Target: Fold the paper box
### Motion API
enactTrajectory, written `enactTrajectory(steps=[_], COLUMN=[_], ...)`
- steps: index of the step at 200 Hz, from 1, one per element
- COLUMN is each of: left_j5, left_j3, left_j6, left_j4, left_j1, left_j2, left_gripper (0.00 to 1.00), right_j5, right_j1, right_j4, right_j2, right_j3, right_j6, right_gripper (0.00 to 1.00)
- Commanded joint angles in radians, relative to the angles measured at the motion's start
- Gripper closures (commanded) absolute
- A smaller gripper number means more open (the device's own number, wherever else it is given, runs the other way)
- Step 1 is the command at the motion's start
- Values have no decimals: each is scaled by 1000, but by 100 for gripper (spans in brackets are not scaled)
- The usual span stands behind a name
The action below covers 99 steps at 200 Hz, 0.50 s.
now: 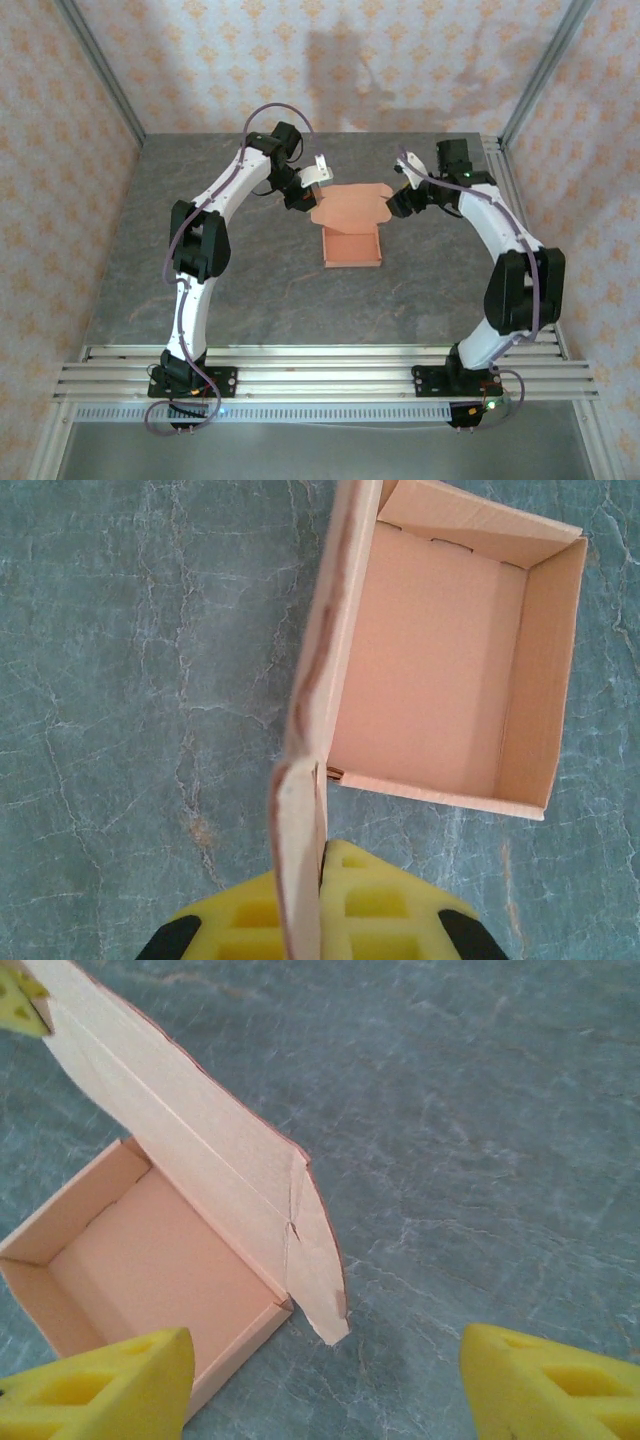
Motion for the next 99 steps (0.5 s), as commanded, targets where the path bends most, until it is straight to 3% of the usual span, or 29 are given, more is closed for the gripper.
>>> enactTrajectory(steps=[1, 29, 66, 99], left_j5=[18, 15, 23, 24], left_j3=[14, 15, 14, 20], left_j6=[30, 29, 31, 31], left_j4=[-51, -58, -56, -60], left_j1=[3, 4, 4, 5], left_j2=[-38, -40, -40, -35], left_gripper=[100, 100, 100, 100], right_j5=[-62, -100, -112, -100], right_j1=[-2, -1, 2, 17], right_j4=[-139, -286, -370, -378], right_j2=[64, 148, 227, 241], right_j3=[94, 205, 281, 283], right_j6=[-140, -225, -243, -244], right_gripper=[32, 36, 52, 54])
